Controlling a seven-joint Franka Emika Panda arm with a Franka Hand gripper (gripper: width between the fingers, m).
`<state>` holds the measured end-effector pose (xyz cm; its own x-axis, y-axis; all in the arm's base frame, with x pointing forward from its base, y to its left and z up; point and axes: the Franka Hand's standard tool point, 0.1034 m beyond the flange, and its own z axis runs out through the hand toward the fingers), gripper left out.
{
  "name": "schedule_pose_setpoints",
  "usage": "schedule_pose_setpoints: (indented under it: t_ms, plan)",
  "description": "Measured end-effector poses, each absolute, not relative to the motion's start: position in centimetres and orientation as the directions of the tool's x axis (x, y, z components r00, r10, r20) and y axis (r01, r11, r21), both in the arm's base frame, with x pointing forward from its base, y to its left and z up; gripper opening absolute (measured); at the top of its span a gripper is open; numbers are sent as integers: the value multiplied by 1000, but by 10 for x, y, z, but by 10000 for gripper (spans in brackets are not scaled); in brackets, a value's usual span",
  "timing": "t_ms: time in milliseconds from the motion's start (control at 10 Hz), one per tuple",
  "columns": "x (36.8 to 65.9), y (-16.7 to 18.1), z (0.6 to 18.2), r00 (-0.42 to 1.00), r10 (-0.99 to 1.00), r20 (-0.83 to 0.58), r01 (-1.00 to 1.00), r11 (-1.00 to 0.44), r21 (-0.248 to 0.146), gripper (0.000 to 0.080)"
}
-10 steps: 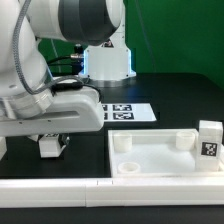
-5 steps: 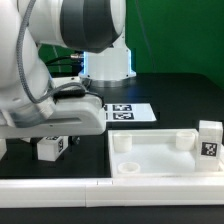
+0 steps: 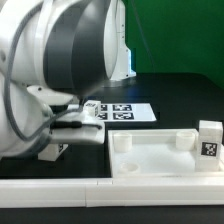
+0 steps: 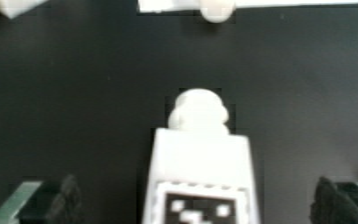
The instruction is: Assemble square table
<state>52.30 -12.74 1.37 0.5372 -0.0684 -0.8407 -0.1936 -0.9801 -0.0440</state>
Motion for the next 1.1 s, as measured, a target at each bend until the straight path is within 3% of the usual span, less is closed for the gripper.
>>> schedule_pose_setpoints:
  t_ms: [200,300,400,500,600,700,900,1100]
  plan:
    - [520,-126,17,552,-72,-831,-197,-979,-46,649]
    - [518,-127,15,548,-73,-833,-200,-979,-45,512]
    - [518,-127,14,548,-74,-833,-200,-979,-45,512]
    - [518,-127,14,548,-74,-833,-201,-979,-45,329]
    - [518,-127,14,549,-74,-833,-200,-979,-45,281]
    - [523,-125,18,566,-78,-821,-195,-980,-42,281]
    - [530,-106,42,605,-24,-796,-133,-989,-72,281]
    - [556,-86,70,800,104,-590,36,-991,-126,281]
